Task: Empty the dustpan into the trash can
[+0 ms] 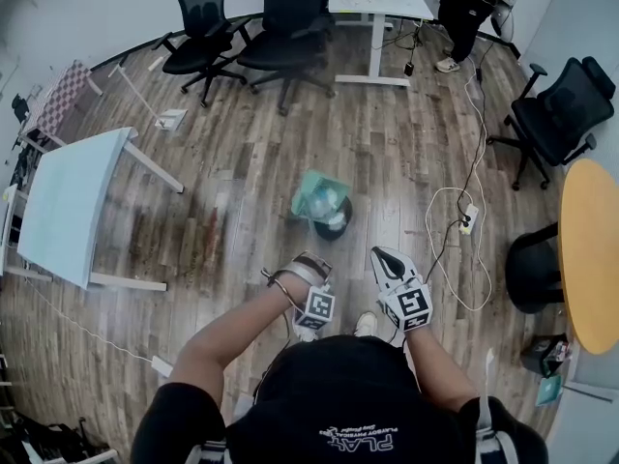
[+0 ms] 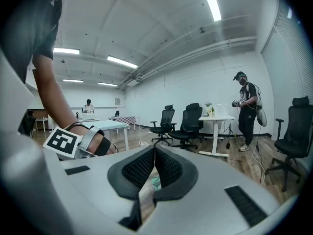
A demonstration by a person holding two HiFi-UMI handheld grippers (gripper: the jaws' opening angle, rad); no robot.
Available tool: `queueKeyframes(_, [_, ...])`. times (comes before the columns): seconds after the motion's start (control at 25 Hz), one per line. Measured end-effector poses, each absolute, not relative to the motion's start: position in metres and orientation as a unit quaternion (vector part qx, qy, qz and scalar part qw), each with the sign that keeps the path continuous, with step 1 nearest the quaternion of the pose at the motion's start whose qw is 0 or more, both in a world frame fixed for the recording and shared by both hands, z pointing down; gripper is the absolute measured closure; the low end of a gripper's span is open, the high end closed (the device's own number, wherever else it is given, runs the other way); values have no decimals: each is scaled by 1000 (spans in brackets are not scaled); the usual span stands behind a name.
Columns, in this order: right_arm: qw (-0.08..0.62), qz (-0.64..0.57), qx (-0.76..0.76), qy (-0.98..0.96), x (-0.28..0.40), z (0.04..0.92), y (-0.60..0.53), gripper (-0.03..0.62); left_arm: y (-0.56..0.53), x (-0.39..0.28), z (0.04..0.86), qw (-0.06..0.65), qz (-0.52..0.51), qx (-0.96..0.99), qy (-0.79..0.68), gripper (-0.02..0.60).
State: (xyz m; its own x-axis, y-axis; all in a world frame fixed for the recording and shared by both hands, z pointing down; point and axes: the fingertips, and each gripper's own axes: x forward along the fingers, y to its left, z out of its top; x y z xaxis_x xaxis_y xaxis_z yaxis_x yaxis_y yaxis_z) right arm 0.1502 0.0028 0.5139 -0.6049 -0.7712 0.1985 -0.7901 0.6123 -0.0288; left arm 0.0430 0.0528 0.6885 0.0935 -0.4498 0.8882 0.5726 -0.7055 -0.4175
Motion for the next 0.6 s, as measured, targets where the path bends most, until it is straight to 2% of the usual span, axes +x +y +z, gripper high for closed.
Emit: queueKeyframes(0.6, [87, 65, 427, -898, 153, 521, 13, 569, 77, 29, 707, 467, -672, -552, -162, 472])
